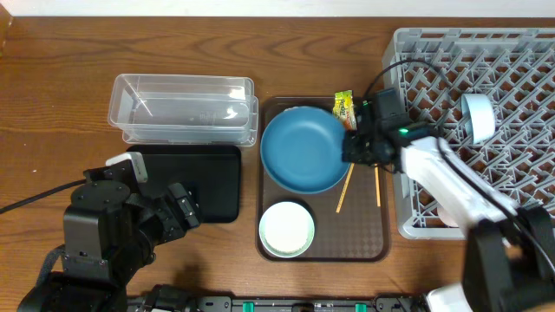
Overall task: Sort waste into correct bins and load items into the dishwasher rack
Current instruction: 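Grasp the rim of the large blue bowl with the right gripper, then lift the blue bowl and set it upright in the dish rack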
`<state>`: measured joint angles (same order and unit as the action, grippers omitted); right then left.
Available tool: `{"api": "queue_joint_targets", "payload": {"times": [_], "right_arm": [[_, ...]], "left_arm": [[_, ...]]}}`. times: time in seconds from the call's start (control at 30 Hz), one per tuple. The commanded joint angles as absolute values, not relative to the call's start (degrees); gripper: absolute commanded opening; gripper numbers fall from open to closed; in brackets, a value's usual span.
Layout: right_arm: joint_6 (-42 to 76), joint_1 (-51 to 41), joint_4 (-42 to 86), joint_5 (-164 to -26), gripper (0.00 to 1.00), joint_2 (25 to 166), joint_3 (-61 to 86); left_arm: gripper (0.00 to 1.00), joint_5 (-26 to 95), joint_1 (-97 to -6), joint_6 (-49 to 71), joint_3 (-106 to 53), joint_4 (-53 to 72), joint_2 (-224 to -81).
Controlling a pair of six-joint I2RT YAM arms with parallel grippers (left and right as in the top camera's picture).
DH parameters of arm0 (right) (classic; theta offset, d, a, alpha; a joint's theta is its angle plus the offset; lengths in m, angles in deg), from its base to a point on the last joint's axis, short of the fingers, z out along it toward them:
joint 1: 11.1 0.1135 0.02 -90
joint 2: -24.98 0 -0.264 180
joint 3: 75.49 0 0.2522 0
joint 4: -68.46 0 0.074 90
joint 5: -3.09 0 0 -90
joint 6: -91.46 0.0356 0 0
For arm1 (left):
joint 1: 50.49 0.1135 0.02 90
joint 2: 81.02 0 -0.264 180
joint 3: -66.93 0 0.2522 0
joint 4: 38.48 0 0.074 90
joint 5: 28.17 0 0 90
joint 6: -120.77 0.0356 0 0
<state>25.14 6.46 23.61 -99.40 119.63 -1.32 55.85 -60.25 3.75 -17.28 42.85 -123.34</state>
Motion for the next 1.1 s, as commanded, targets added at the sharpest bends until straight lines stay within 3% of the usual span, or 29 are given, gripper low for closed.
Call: {"api": "queue_joint_targets", "payload": {"times": [0.0, 0.07, 0.33, 0.43, 0.77, 1.07], "right_arm": [[25.6, 4.2, 22.2, -89.9, 0.01, 107.6, -0.7], [24.9, 3.9, 21.0, -80.7, 0.01, 102.5, -0.7], [24.9, 2.0, 22.4, -18.9, 0.01, 88.8, -0.8], [19.3, -1.4, 27.6, -6.9, 0.01, 88.7, -0.8], [-4.8, -18.7, 48.8, -11.4, 0.01, 97.1, -0.8], [-26.7, -19.7, 67.2, -12.1, 0.01, 109.9, -0.8]], "left_arm": [[0.89, 56.5, -60.0, 3.7, -18.0, 43.0, -123.3], [0.89, 56.5, -60.0, 3.7, -18.0, 43.0, -123.3], [0.89, 56.5, -60.0, 3.7, -18.0, 43.0, -123.3], [0.89, 56.5, -60.0, 3.7, -18.0, 43.0, -123.3], [0.89, 56.5, -60.0, 3.7, -18.0, 43.0, -123.2], [0.89, 56.5, -60.0, 3.7, -18.0, 43.0, -123.3]]}}
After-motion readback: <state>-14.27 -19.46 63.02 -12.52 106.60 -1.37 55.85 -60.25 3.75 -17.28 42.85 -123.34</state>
